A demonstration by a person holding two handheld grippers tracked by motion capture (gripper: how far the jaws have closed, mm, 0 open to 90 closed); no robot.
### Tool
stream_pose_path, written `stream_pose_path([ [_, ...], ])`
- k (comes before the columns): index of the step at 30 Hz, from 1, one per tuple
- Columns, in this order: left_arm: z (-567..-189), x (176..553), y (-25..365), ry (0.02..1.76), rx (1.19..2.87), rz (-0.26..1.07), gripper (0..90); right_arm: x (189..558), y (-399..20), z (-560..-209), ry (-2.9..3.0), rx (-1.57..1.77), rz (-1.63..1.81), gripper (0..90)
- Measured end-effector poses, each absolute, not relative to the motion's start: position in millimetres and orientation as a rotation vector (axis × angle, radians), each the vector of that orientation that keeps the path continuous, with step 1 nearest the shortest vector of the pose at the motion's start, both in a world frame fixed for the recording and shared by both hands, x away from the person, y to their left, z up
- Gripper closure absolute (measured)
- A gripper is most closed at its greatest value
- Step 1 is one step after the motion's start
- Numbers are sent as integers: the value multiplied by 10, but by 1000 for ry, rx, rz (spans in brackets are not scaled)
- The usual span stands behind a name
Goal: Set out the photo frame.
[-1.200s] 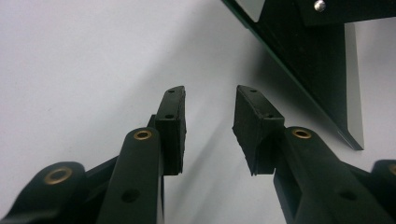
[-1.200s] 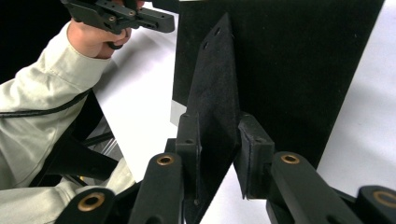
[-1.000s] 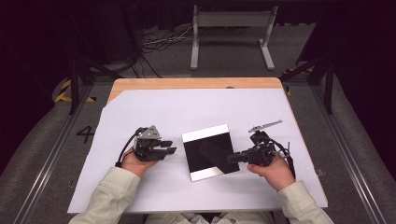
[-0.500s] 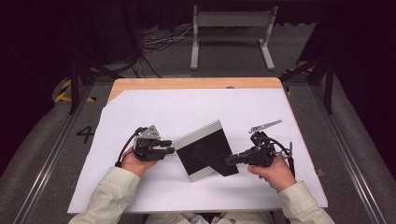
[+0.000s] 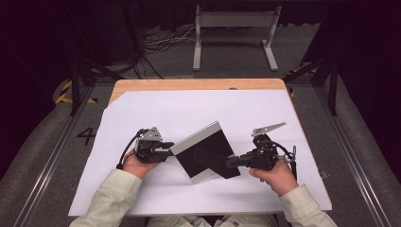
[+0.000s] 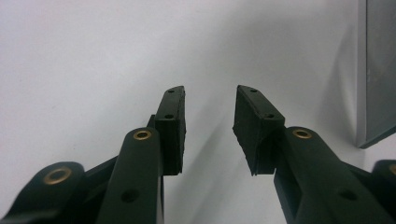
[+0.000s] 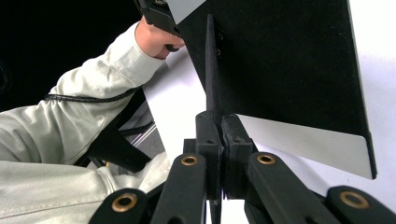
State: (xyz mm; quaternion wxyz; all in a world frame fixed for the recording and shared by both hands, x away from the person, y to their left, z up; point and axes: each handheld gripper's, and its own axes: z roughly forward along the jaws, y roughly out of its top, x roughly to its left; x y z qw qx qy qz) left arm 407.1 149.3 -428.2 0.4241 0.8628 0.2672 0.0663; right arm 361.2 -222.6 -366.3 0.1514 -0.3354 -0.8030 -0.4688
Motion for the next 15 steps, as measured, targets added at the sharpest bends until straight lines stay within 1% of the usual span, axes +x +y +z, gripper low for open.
stream_pose_path([
  [8, -4282, 4070, 1497, 674, 2158, 169, 641, 3570, -2203, -3612, -2357, -962, -1407, 882],
  [15, -4289, 4074, 1494, 674, 2162, 169, 640, 3556, -2229, -3567, -2387, -962, -1529, 883],
])
